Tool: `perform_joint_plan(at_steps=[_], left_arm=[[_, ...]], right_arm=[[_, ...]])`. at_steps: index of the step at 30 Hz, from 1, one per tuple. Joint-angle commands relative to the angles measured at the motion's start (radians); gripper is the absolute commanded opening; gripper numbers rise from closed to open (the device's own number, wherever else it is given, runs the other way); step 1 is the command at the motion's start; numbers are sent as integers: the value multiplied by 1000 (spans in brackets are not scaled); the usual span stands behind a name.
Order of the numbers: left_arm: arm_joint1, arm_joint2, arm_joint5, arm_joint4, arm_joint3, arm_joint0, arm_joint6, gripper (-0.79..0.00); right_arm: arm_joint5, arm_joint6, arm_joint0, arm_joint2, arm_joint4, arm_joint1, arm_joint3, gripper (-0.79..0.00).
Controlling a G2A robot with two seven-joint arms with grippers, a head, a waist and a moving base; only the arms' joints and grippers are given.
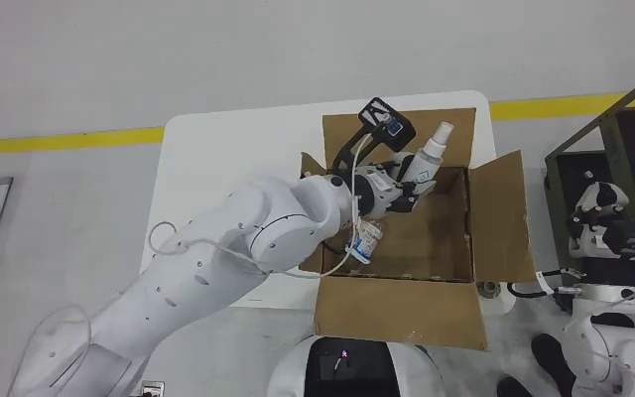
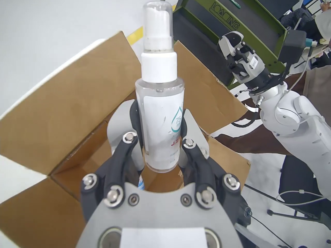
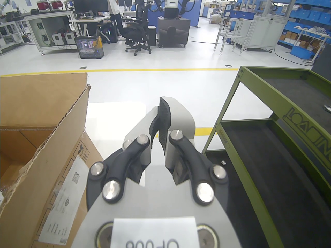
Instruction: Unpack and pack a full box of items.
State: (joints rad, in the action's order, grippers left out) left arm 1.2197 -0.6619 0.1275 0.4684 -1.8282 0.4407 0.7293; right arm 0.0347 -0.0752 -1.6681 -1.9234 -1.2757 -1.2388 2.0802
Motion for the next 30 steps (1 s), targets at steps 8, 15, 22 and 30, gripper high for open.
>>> perform_joint_plan(at_steps=[8, 15, 22, 30], left_arm=[[22, 42, 16, -28, 32, 1, 23, -785], [22, 42, 16, -28, 32, 1, 23, -785], [27, 57, 69, -16, 31, 51, 72, -785], [58, 120, 197, -46, 90, 93, 144, -785]], right_arm=[[0, 0, 0, 0, 0, 0, 0, -785], [0, 0, 0, 0, 0, 0, 0, -785], [0, 0, 0, 0, 0, 0, 0, -785], [0, 0, 0, 0, 0, 0, 0, -785]])
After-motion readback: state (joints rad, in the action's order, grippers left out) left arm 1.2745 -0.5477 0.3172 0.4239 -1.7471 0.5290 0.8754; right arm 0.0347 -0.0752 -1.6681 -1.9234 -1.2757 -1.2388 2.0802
